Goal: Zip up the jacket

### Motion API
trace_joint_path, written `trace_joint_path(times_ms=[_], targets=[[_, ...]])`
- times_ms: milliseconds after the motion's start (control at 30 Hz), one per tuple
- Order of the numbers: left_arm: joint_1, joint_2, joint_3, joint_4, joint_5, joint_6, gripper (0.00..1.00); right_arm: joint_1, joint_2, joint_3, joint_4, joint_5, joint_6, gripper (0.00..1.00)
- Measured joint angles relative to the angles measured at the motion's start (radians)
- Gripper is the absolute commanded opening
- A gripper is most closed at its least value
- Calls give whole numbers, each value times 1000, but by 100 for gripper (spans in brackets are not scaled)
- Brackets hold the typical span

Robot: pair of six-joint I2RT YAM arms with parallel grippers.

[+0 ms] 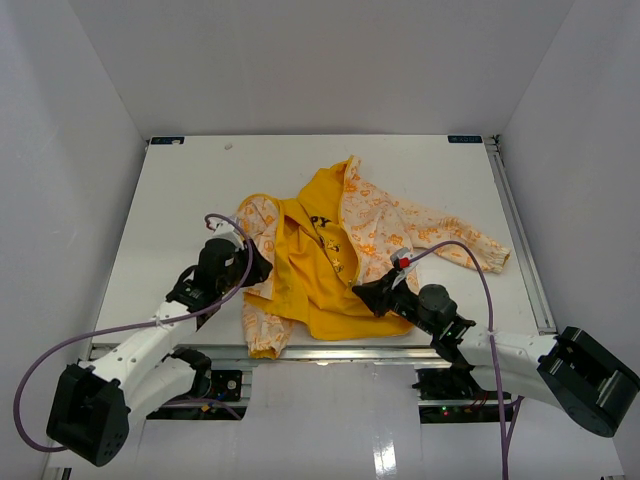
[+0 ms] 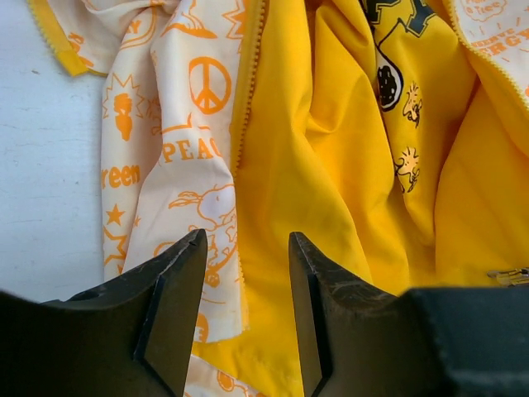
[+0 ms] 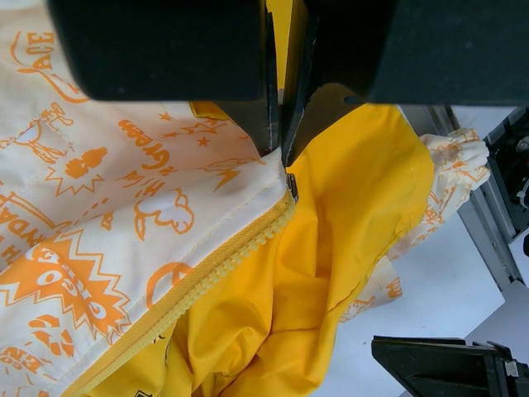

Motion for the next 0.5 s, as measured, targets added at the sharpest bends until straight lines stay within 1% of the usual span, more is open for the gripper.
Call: trace_joint_path(times_ms=[100,267,300,333,467,500], targets=[[-15,31,0,-6,-10,7,55,0,-1,0,-4,0,0,8],[-28,181,8,-33,-26,12,55,0,-17,0,-12,5,0,8],[-30,204,8,-43,-32,11,53,0,-21,0,-13,11,0,8],[-31,215,8,-49,-38,10,48,0,-25,0,-14,15,-1,8],[-32,231,13,-58,-69,-4,9,0,-33,0,-18,23,-1,8],[-32,233,17,-62,-82,-11,4,0,-34,0,-20,23,-1,8]])
